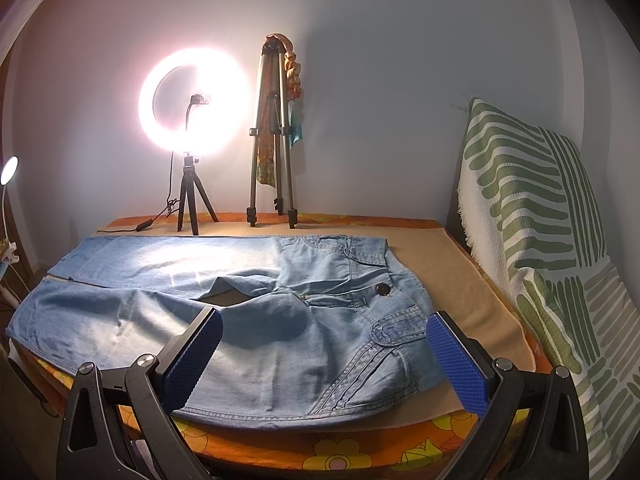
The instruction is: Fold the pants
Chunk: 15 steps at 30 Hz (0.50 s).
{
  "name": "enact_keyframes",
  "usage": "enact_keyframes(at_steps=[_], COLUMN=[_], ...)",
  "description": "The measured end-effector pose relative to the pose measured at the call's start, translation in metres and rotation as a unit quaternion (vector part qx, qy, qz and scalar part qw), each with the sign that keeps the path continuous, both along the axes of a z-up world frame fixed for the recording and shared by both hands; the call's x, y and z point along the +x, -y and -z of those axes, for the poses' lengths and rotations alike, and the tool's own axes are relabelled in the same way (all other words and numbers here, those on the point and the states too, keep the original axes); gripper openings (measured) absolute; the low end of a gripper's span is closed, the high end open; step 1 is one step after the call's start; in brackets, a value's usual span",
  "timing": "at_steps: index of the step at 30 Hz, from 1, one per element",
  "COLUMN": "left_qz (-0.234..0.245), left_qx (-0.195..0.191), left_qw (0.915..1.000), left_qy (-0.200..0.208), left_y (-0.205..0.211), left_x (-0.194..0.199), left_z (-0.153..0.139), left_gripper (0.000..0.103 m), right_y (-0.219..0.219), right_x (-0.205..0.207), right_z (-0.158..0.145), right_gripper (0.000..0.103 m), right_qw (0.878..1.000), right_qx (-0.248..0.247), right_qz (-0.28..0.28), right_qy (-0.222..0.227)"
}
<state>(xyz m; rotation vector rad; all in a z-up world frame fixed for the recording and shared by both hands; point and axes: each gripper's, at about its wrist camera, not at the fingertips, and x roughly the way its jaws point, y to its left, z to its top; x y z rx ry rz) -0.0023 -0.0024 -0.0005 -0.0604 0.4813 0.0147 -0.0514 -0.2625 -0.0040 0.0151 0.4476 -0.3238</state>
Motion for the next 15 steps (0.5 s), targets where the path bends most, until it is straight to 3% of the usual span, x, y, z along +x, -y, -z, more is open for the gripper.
enact_keyframes(at_steps=[15], left_qz=[0.003], left_qx=[0.0], left_qw=[1.0], left_qy=[-0.001], left_y=[0.0003], left_x=[0.0006], left_z=[0.0], left_gripper=[0.103], right_y=[-0.0005], right_x=[0.0017], right_z=[0.0021], right_gripper=[0.103], right_qw=[1.0], right_qx=[0.003], right_qz=[-0.001], right_qy=[-0.004])
